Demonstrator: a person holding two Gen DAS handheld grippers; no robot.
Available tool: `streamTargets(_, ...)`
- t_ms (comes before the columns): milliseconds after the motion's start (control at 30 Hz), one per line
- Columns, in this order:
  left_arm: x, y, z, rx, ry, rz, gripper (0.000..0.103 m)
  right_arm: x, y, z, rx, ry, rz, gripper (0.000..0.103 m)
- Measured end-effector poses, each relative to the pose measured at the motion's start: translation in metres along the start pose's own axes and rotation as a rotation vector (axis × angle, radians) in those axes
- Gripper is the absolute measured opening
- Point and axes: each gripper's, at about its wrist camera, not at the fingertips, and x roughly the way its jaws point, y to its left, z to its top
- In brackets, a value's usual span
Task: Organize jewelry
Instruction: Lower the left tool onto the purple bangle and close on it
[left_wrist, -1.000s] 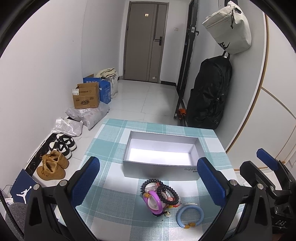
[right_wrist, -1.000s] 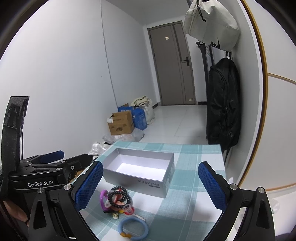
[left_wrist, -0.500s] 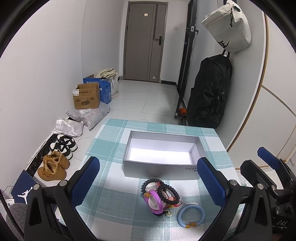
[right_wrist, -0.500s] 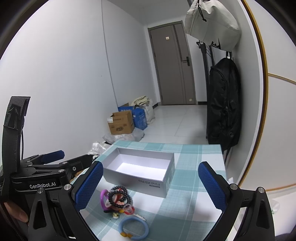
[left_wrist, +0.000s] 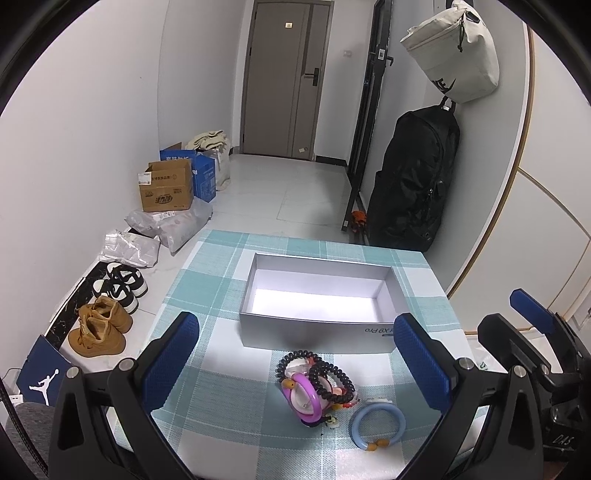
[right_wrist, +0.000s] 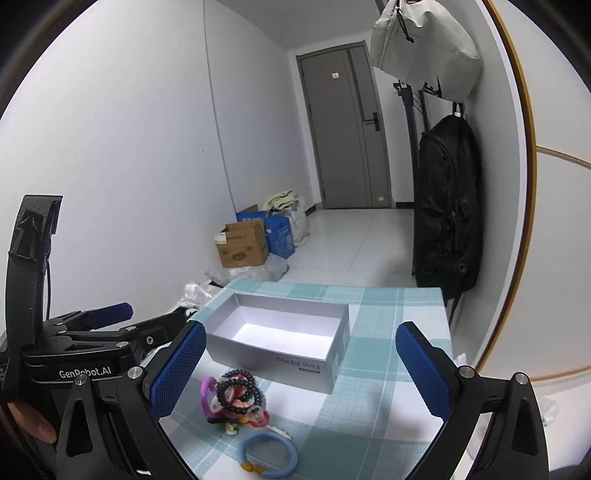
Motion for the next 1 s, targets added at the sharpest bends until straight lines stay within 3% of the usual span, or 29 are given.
streamTargets(167, 0.006, 0.003, -0.002, -0.011, 0.035, -0.035, 0.102, 0.002, -0.001, -0.001, 0.005, 0.005, 0.003, 0.103)
streamTargets(300, 0.013, 0.008, -0.008, -0.005, 0.100, -0.104, 0.102, 0.006, -0.003, -0.001, 0.011, 0.017, 0.001, 0.103)
streamTargets(667, 0.054, 0.036, -0.042, -0.132, 0.380, -0.260, 0.102, 0.021, -0.010, 0.000, 0.054, 0.054, 0.006, 0.103)
streamTargets(900, 0.065, 0.035, -0.041, -0.175, 0.430, -0.331, 0.102, 0.031, -0.015, -0.001, 0.078, 0.080, 0.013, 0.103)
streamTargets(1000, 0.067, 0.036, -0.040, -0.193, 0.436, -0.360, 0.095, 0.034, -0.015, -0.001, 0.078, 0.090, 0.013, 0.103)
